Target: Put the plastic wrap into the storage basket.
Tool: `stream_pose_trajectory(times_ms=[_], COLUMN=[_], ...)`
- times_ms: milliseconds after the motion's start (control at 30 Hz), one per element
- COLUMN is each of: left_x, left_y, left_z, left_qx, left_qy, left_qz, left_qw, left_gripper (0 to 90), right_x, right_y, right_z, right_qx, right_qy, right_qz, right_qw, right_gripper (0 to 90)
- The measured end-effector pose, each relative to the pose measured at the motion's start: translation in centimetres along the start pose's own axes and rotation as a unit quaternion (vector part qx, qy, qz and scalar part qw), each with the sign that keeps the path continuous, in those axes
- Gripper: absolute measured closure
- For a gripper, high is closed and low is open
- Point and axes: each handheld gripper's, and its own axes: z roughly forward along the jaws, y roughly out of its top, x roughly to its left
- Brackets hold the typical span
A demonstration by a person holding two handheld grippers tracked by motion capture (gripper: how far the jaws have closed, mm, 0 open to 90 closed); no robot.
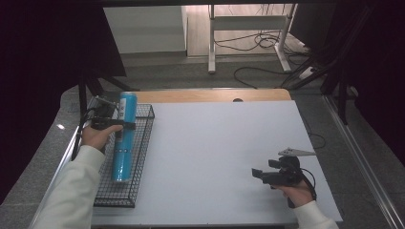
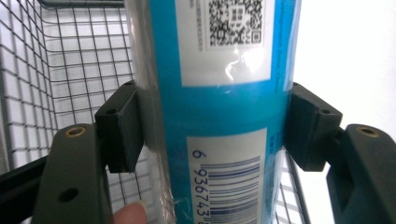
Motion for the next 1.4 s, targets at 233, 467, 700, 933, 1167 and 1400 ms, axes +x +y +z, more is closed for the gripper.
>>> stream_pose_trajectory(times_ms=[233, 467, 700, 933, 1167, 1400], left_x=[-0.4, -0.5, -1.5, -1.2, -1.8, -3.0], left_y=[0.5, 0.1, -1.1, -2.5, -2.5, -2.9], left_z=[2.6, 2.5, 3.6, 3.3, 2.0, -1.2], left_qx=[0.018, 0.014, 0.039, 0.031, 0.043, 0.065], left_qy=[0.018, 0.024, 0.069, 0.062, 0.047, 0.030], left_qz=[-0.009, -0.006, 0.025, 0.017, 0.017, 0.044], left_qw=[0.9996, 0.9996, 0.9965, 0.9975, 0.9979, 0.9965], left_gripper=[31.4, 31.4, 22.9, 30.1, 31.0, 31.3], right_x=[-0.1, 0.0, 0.0, 0.1, 0.0, 0.1], right_y=[-0.1, -0.1, -0.1, -0.1, -0.1, 0.0], right_z=[0.0, 0.2, 0.1, 0.2, 0.0, 0.0], right_qx=[0.003, 0.006, 0.006, 0.006, 0.002, 0.000], right_qy=[-0.003, -0.006, -0.006, -0.004, -0.003, -0.002], right_qz=[0.003, 0.002, 0.000, -0.001, 0.002, -0.001], right_qw=[1.0000, 1.0000, 1.0000, 1.0000, 1.0000, 1.0000], right_gripper=[10.6, 10.6, 10.6, 10.6, 10.6, 10.6])
